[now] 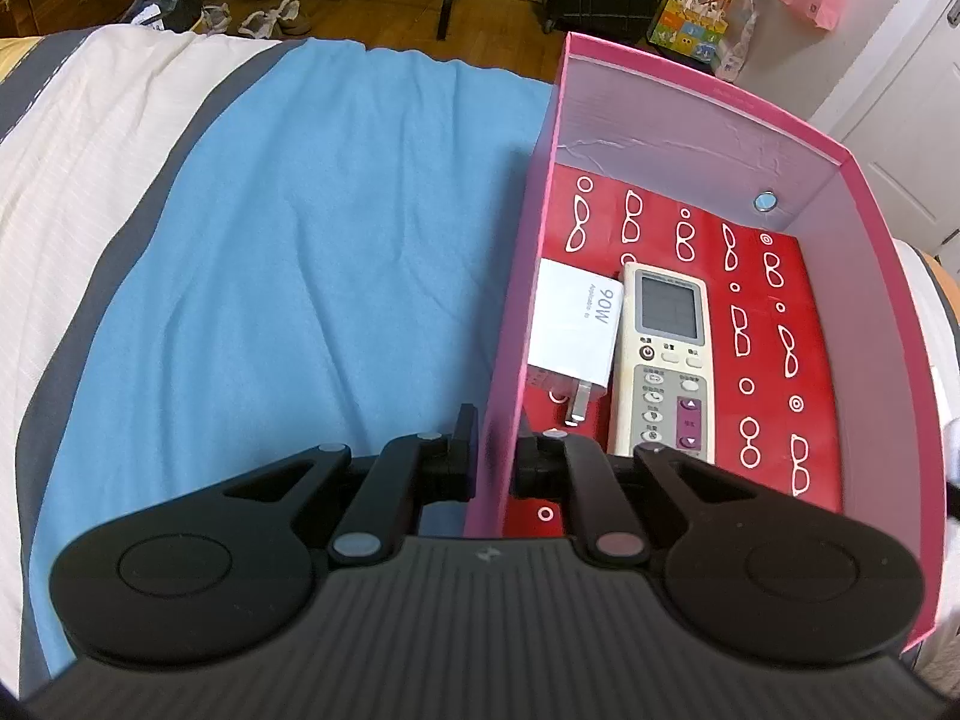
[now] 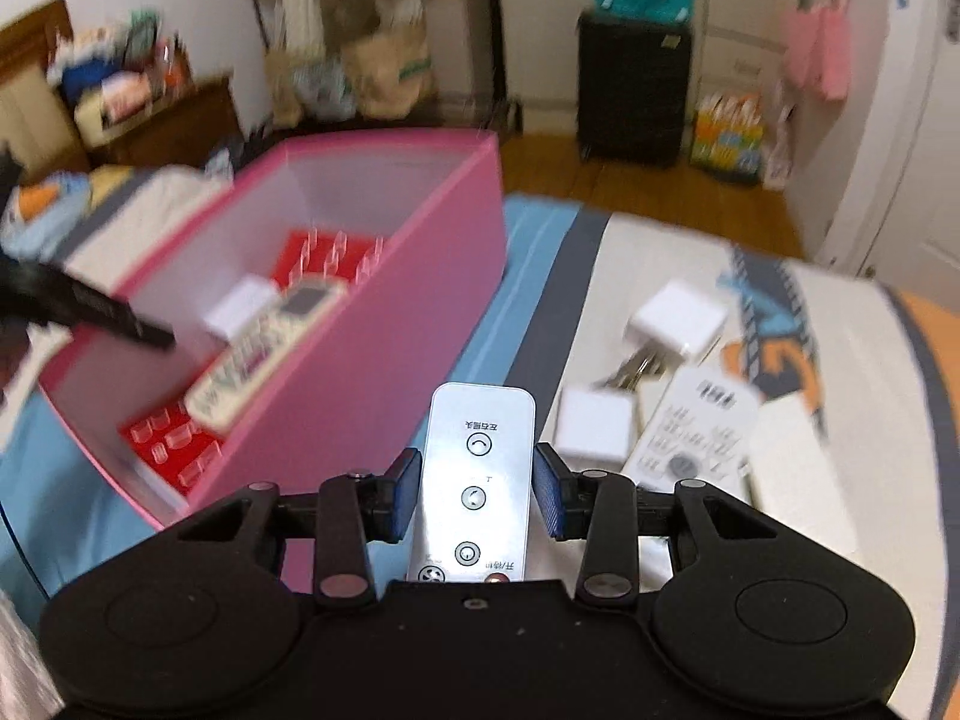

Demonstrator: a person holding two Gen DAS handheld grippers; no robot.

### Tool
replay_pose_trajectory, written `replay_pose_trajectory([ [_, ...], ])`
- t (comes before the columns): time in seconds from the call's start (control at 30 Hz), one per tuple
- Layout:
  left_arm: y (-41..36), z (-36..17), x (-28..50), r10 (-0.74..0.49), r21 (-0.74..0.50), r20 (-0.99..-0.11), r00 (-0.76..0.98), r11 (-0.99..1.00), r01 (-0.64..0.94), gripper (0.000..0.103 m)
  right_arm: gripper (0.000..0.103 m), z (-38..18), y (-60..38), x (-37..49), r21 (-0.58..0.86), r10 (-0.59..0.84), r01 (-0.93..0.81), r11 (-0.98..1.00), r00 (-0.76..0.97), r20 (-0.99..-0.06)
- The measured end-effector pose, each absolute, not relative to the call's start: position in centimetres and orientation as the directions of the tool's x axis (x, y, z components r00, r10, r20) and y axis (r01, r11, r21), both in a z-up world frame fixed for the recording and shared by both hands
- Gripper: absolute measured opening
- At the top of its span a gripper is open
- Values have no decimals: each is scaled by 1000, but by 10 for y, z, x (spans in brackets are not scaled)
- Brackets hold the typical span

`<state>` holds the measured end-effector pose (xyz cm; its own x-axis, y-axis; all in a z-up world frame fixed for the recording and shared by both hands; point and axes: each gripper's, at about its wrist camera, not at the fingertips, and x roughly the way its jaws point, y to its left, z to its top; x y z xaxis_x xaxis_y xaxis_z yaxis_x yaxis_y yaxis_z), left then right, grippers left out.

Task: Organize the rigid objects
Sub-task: 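Place the small white remote into the pink box beside the cream remote, then move the right tool back to the white TCL remote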

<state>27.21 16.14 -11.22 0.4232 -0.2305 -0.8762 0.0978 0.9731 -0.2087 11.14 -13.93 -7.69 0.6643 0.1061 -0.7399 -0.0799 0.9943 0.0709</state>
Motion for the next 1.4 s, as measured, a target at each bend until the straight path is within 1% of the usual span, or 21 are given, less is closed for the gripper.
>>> replay_pose_trajectory([
  [0.1, 162, -112, 273, -237, -216, -877, 417, 971, 99, 7, 45, -47, -136, 109, 135, 174, -111, 985, 707, -685],
  [0.2, 163, -112, 272, -246, -224, -877, 413, 969, 103, 6, 45, -21, -116, 115, 183, 277, -208, 961, 716, -641],
  [0.27, 163, -112, 273, -245, -222, -878, 412, 970, 103, 6, 45, -13, -97, 128, 201, 333, -267, 942, 700, -632],
  [0.33, 162, -112, 272, -241, -216, -878, 414, 970, 108, 6, 45, -16, -75, 146, 178, 350, -313, 933, 675, -650],
  [0.43, 162, -112, 271, -244, -219, -878, 412, 970, 108, 6, 45, -39, -42, 179, 84, 289, -333, 939, 634, -718],
  [0.6, 163, -112, 272, -254, -228, -875, 413, 967, 113, 6, 45, -84, -4, 226, -122, 79, -303, 945, 575, -814],
  [0.7, 166, -113, 272, -264, -236, -872, 413, 965, 117, 7, 45, -99, 2, 243, -172, -6, -258, 951, 539, -842],
  [0.8, 169, -114, 272, -277, -251, -869, 410, 961, 118, 8, 46, -104, -1, 248, -158, -23, -222, 962, 511, -859],
  [0.83, 170, -114, 273, -282, -256, -868, 410, 959, 118, 8, 49, -104, 0, 248, -150, -21, -214, 965, 509, -860],
  [0.87, 171, -115, 273, -286, -260, -867, 409, 958, 118, 8, 60, -103, -2, 247, -144, -17, -207, 968, 517, -856],
  [0.9, 172, -115, 273, -289, -264, -866, 409, 957, 117, 8, 63, -100, -3, 244, -137, -9, -201, 970, 534, -845],
  [1.07, 173, -116, 274, -290, -266, -866, 408, 957, 116, 9, 64, -69, -20, 222, -75, 62, -192, 979, 620, -782],
  [1.2, 172, -116, 274, -283, -260, -868, 408, 959, 112, 9, 64, -38, -44, 199, -7, 152, -224, 975, 683, -714],
  [1.23, 171, -116, 274, -280, -257, -869, 408, 960, 110, 9, 69, -31, -50, 195, 1, 164, -227, 974, 699, -696],
  [1.27, 170, -115, 274, -276, -254, -870, 408, 961, 110, 9, 81, -24, -58, 189, 2, 164, -222, 975, 717, -677],
  [1.33, 168, -115, 273, -263, -239, -873, 410, 965, 109, 9, 96, -14, -72, 178, -34, 131, -199, 979, 752, -646],
  [1.4, 165, -114, 272, -247, -221, -877, 412, 969, 112, 9, 96, -8, -85, 169, -88, 94, -188, 978, 781, -618],
])
